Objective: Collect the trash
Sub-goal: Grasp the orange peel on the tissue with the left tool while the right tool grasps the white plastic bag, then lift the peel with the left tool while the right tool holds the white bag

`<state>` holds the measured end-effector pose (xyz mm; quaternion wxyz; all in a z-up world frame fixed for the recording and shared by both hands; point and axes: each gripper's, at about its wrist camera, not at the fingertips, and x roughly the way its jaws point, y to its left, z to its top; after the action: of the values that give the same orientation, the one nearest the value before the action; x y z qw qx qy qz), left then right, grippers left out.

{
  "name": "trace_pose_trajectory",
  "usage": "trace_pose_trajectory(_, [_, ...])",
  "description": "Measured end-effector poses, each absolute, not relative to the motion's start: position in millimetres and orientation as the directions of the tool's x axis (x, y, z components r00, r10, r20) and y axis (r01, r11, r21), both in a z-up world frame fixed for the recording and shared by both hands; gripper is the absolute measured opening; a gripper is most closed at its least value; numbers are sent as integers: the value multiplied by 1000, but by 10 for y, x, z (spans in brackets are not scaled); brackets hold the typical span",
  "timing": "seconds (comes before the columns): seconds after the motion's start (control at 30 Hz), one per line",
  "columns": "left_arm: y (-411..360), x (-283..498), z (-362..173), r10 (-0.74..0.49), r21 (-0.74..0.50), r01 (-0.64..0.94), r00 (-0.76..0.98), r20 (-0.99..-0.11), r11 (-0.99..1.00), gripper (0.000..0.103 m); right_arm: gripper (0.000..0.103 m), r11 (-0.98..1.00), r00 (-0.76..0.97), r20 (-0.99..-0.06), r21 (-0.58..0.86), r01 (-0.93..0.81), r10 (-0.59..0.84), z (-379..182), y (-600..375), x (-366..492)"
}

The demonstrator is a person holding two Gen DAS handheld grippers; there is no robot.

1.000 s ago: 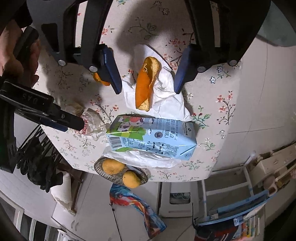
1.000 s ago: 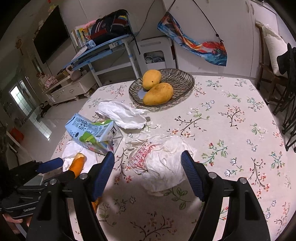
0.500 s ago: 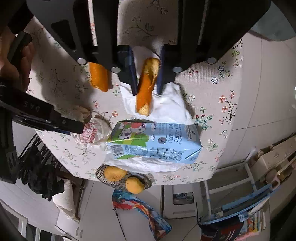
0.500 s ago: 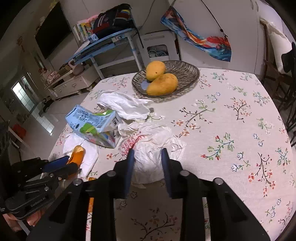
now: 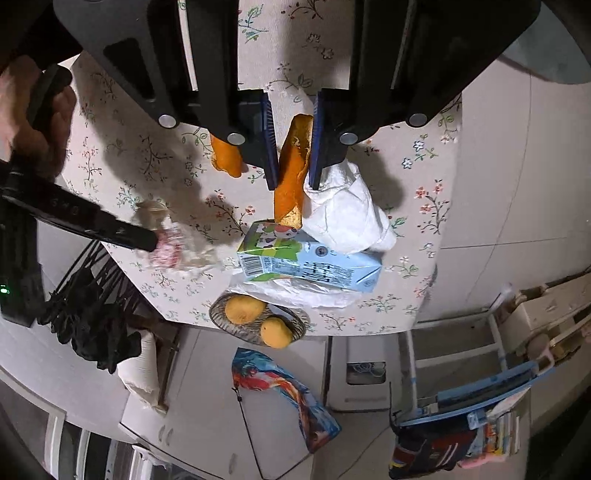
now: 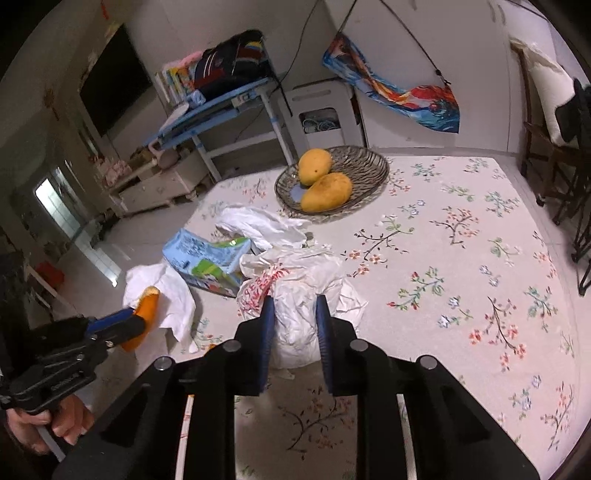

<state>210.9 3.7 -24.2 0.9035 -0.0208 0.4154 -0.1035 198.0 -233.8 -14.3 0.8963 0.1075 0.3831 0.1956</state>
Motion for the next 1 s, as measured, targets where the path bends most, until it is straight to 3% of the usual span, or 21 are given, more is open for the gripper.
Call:
trace_pose_trajectory(0.2, [92, 2098, -524, -204, -150, 145, 512, -834, 978, 17, 23, 892, 623, -640, 356, -278, 449, -143, -2305, 1839])
trace_pose_trajectory(0.5, [190, 1926, -403, -218, -158, 152, 580, -785, 976, 24, 23, 886, 613, -641, 368, -283, 462, -154, -2320, 1791])
trace_pose_trajectory(1.0, [3, 2145, -662, -155, -79, 165, 519, -841, 983, 24, 23, 880, 580, -662, 375, -291, 474, -271, -2279, 1869])
